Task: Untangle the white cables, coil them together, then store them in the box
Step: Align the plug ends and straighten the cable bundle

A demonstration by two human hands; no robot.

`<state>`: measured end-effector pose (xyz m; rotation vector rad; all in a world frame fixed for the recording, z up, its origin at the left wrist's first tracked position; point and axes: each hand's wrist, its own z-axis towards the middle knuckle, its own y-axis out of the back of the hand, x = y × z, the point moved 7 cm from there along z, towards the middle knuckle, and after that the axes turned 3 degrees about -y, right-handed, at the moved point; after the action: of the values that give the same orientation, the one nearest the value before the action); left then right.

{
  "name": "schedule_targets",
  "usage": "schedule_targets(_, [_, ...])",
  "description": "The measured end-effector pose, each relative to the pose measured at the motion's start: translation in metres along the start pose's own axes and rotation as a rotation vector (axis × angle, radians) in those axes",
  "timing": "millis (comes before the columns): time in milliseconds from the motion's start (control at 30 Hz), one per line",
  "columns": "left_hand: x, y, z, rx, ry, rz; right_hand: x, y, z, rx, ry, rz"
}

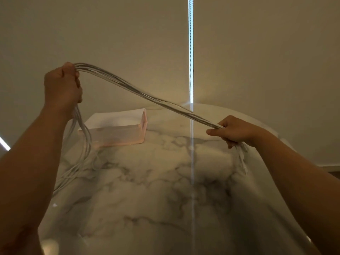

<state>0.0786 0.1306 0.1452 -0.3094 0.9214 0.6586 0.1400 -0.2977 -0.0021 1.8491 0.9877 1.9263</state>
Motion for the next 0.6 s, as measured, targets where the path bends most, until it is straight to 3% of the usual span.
schedule_targets(100, [0.000,0.004,0.002,-0.023,0.010,-0.026,-0.015,-0.002,0.000,0.056,-0.053,0.076])
schedule_targets(233, [0.004,0.007,0.003,-0.049,0.046,-0.050,-0.013,-0.007,-0.002,0.076,0.040,0.185])
schedule_targets(433, [0.005,0.009,0.005,-0.044,0.048,-0.039,-0.011,-0.002,-0.001,0.035,0.058,0.157])
schedule_targets(500, [0.004,0.007,0.004,-0.024,0.025,-0.013,-0.010,0.002,0.003,-0.047,0.066,0.035])
schedule_targets(600, [0.001,-0.001,-0.001,0.046,-0.045,0.086,-0.014,0.006,0.011,-0.188,0.079,-0.445])
